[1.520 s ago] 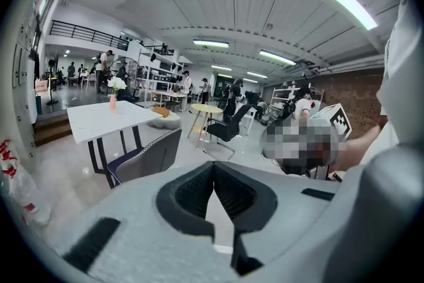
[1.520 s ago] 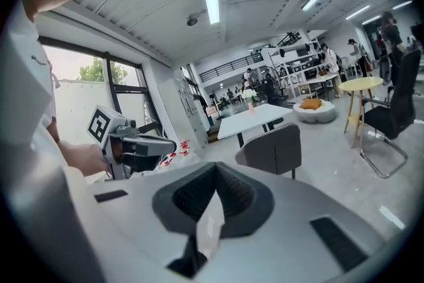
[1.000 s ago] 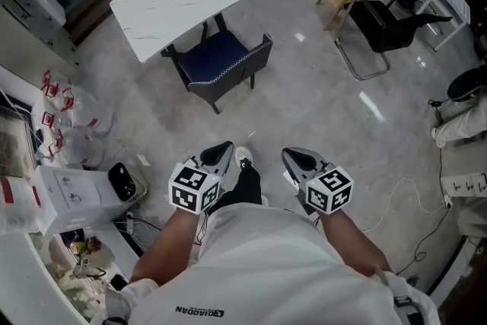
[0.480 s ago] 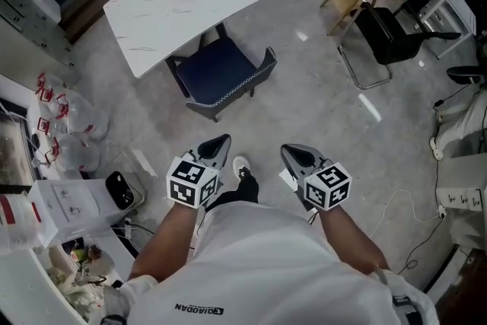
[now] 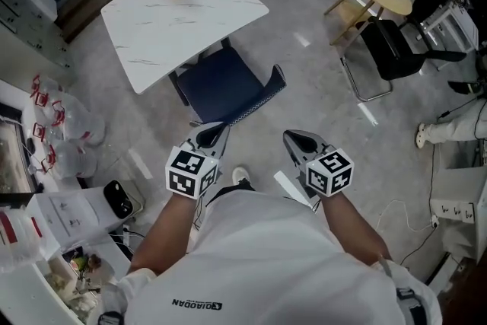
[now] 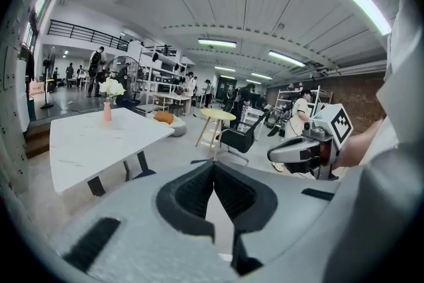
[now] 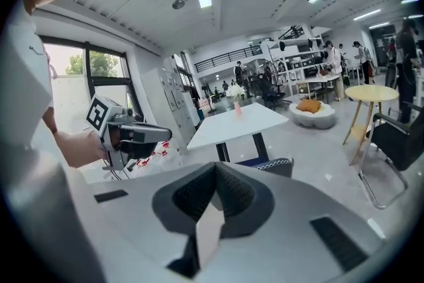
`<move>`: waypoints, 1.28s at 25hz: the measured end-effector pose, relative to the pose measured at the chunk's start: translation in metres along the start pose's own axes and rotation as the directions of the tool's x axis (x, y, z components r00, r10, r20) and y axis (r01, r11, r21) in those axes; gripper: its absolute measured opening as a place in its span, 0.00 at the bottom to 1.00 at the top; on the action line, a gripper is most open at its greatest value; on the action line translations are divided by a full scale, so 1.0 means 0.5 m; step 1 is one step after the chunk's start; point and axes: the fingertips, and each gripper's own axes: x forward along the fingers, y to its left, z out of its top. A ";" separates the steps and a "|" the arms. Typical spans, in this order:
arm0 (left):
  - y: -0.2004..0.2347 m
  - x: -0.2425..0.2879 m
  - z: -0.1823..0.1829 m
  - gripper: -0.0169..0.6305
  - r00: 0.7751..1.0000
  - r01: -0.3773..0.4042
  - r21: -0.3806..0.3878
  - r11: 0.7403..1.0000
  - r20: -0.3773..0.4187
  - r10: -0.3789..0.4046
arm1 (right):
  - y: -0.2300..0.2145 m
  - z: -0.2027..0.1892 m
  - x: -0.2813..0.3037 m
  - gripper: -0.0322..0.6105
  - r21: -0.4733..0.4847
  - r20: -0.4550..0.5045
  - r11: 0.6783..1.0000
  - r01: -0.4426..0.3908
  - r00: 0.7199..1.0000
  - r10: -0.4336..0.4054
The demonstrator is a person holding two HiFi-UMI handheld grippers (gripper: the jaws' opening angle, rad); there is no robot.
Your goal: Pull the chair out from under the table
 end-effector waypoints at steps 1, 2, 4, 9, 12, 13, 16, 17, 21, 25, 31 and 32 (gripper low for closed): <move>0.015 0.007 0.006 0.04 1.000 -0.001 0.002 1.000 0.004 0.001 | -0.009 0.009 0.016 0.06 -0.004 -0.003 1.000 0.001 1.000 -0.001; 0.030 0.013 0.012 0.04 1.000 -0.004 0.006 1.000 0.006 0.004 | -0.016 0.017 0.032 0.06 -0.010 -0.008 1.000 0.000 1.000 0.000; 0.059 0.021 0.020 0.04 1.000 -0.013 0.010 1.000 0.010 0.013 | -0.026 0.031 0.062 0.06 -0.028 -0.020 1.000 -0.005 1.000 0.004; 0.103 0.031 0.023 0.04 0.999 -0.034 -0.008 0.999 0.005 0.034 | -0.046 0.054 0.106 0.06 -0.063 -0.048 0.998 -0.015 0.999 0.012; 0.120 0.037 0.016 0.04 0.999 -0.047 -0.015 0.999 -0.008 0.046 | -0.064 0.065 0.130 0.06 -0.087 -0.063 0.996 -0.019 0.998 0.014; 0.125 0.040 0.012 0.04 0.998 -0.054 -0.017 0.998 -0.013 0.054 | -0.072 0.068 0.138 0.06 -0.094 -0.067 0.995 -0.022 0.998 0.016; 0.140 0.052 0.005 0.04 0.996 -0.088 -0.038 0.995 -0.017 0.088 | -0.103 0.076 0.162 0.06 -0.110 -0.082 0.993 -0.040 0.996 0.031; 0.145 0.056 0.005 0.04 0.995 -0.103 -0.046 0.994 -0.016 0.102 | -0.114 0.081 0.170 0.06 -0.117 -0.086 0.992 -0.049 0.996 0.039; 0.163 0.067 0.010 0.04 0.986 -0.168 -0.074 0.983 -0.011 0.168 | -0.155 0.103 0.203 0.06 -0.153 -0.106 0.984 -0.093 0.991 0.077; 0.169 0.078 0.016 0.04 0.969 -0.247 -0.108 0.963 -0.012 0.247 | -0.199 0.123 0.235 0.06 -0.203 -0.151 0.965 -0.165 0.979 0.136; 0.172 0.114 0.012 0.04 0.934 -0.356 -0.168 0.919 -0.030 0.357 | -0.241 0.146 0.279 0.08 -0.281 -0.221 0.913 -0.295 0.946 0.238; 0.169 0.124 0.011 0.04 0.930 -0.366 -0.180 0.913 -0.033 0.366 | -0.249 0.146 0.285 0.09 -0.299 -0.235 0.901 -0.314 0.939 0.250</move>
